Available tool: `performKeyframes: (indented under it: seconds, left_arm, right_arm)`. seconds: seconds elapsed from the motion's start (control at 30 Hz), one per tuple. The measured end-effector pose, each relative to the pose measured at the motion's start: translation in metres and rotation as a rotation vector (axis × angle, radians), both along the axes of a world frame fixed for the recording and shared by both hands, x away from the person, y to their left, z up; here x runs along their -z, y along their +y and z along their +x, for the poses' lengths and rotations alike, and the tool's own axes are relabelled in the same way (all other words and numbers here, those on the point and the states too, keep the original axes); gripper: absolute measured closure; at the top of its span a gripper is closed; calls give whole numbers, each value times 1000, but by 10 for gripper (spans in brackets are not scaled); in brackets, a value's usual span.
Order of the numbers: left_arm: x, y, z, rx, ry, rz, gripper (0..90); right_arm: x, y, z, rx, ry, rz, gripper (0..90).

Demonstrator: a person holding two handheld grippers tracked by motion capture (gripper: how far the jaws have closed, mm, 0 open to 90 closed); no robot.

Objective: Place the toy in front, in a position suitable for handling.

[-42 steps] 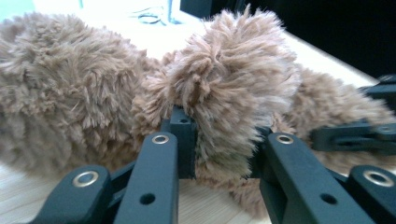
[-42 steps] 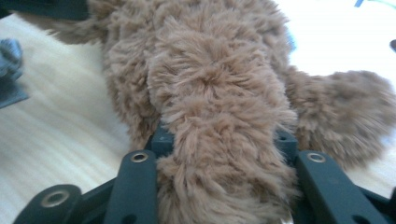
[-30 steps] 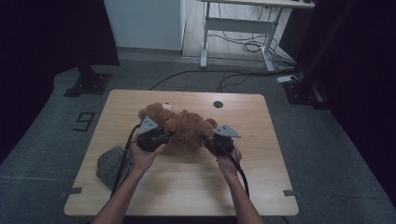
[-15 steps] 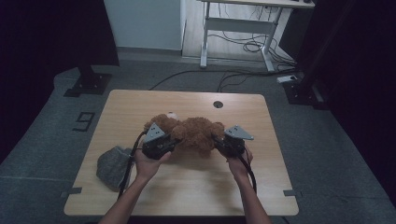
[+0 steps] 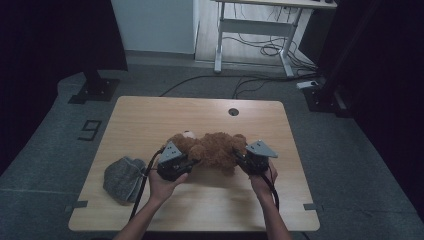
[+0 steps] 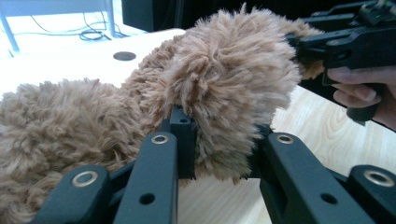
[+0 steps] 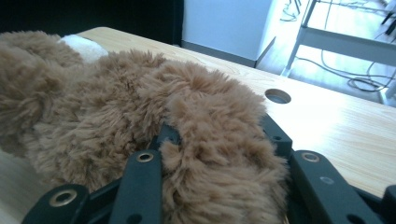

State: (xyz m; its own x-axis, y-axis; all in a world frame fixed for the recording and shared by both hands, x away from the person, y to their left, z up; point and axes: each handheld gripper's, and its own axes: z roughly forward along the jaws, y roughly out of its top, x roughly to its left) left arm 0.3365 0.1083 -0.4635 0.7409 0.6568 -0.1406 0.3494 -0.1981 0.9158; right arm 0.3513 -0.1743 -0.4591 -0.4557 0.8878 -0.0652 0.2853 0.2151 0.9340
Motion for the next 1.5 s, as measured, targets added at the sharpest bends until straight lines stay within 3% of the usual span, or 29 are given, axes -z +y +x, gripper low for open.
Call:
performKeyframes:
  seconds: [0.17,0.37,0.67,0.83,0.97,1.07,1.2,1.37,1.5]
  left_arm:
    - [11,-2,1,1,35,8,724]
    - [21,-3,3,5,60,29,710]
    - [24,-7,3,12,77,43,688]
    - [18,0,-5,8,83,34,542]
    - [8,18,-15,-28,65,25,381]
    - [0,39,-24,-57,49,25,316]
    - [-7,69,-35,-112,29,23,289]
    - [-1,103,-41,-190,51,15,272]
    - [3,121,-43,-243,62,54,271]
  right_arm:
    - [7,0,-12,-3,-2,-10,610]
    - [30,-6,-10,-7,61,-5,583]
    - [48,-13,-8,-6,81,51,549]
    - [53,-16,-12,-36,98,103,471]
    - [53,-21,-16,-64,96,121,426]
    - [53,-23,-15,-69,104,146,411]
    - [55,-25,-14,-68,119,178,400]
    - [56,-26,-13,-71,127,191,394]
    - [58,-27,-14,-75,127,196,393]
